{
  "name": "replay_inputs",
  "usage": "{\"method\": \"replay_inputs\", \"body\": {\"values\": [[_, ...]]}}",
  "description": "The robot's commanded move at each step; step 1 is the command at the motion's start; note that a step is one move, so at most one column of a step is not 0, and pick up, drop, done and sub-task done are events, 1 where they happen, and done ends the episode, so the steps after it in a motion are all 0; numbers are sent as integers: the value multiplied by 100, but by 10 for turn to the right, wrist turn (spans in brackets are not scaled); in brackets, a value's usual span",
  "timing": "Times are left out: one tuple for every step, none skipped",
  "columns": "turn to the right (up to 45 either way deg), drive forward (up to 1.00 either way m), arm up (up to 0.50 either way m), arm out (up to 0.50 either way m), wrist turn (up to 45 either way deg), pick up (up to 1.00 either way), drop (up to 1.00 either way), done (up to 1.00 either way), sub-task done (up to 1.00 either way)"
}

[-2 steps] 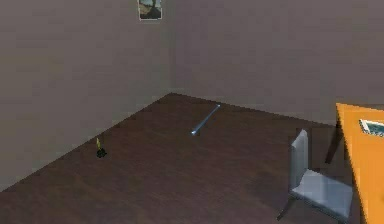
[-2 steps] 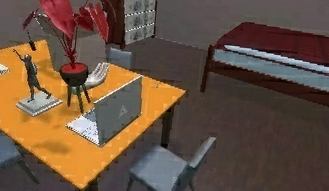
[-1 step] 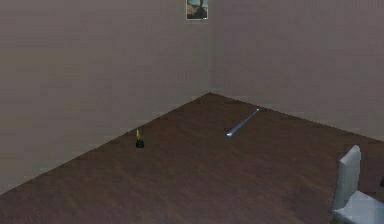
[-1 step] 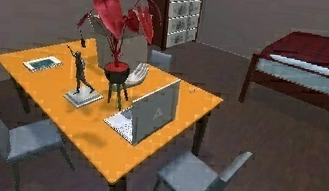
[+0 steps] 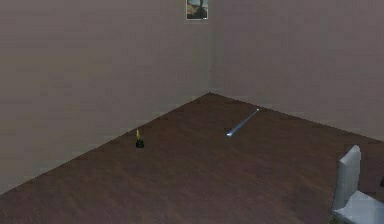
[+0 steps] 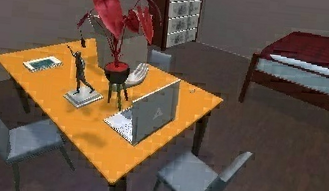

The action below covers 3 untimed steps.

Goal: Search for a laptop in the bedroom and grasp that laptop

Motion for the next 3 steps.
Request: {"method": "replay_inputs", "body": {"values": [[0,0,24,0,0,0,0,0,0],[0,0,0,50,0,0,0,0,0],[0,0,0,0,450,0,0,0,0]]}}
